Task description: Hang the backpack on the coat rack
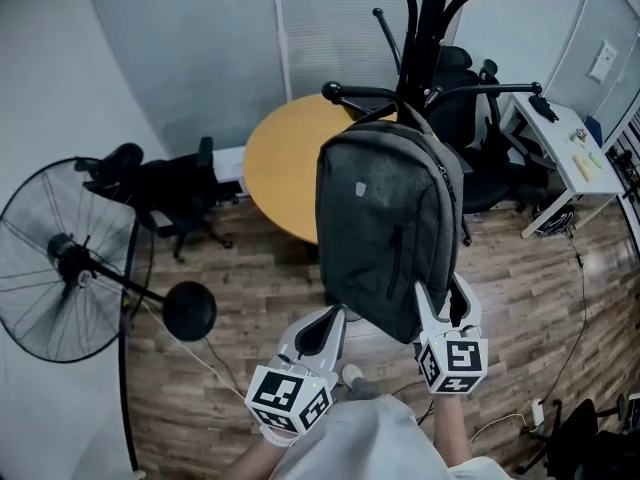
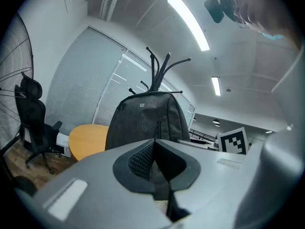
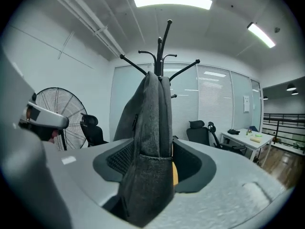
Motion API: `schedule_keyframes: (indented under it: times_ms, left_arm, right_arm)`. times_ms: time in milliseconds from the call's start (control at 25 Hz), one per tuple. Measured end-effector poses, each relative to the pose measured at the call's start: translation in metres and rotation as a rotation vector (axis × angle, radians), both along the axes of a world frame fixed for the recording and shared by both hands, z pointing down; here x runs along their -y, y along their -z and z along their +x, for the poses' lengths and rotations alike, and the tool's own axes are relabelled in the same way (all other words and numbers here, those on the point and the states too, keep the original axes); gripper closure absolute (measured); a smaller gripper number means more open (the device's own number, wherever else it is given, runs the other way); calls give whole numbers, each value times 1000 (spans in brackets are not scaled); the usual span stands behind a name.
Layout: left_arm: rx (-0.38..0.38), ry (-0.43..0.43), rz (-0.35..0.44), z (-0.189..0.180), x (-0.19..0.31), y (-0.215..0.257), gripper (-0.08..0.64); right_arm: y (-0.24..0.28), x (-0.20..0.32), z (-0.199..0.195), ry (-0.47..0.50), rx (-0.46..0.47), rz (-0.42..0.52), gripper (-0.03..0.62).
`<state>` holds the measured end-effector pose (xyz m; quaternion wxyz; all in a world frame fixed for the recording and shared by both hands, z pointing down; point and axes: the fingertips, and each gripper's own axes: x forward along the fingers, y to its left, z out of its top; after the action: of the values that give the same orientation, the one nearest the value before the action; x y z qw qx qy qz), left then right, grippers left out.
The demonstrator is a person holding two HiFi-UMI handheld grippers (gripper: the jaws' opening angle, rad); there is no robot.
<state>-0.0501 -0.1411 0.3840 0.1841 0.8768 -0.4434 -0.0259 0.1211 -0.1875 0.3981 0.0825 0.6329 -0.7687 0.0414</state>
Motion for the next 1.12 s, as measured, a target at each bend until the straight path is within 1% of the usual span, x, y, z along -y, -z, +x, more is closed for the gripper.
schedule_keyframes:
  times_ms: [160, 280, 360, 520, 800, 1000, 1120]
  left_arm:
    - [0, 3, 5, -1, 1, 2, 543]
    - [-4, 4, 5, 1, 0, 2, 543]
    - [-4, 12, 7, -2, 0, 2, 543]
    - [-4, 37, 15, -10, 0, 4, 543]
    - [-1, 89, 32, -28, 2, 9, 543]
    - [45, 132, 52, -40, 2, 12, 543]
    - [64, 158, 70, -47, 0, 13, 543]
  right_arm:
    - [14, -7, -2, 2, -9, 25, 347]
    - [24, -14, -3, 15, -43, 38, 346]
    - [36, -17, -7, 26, -60, 69, 347]
    - [57, -26, -19, 72, -53, 119, 347]
    - [69, -31, -47, 162, -56, 135, 348]
    - [69, -31, -70, 228, -50, 141, 375]
    - [65, -27, -82, 258, -46, 134, 416]
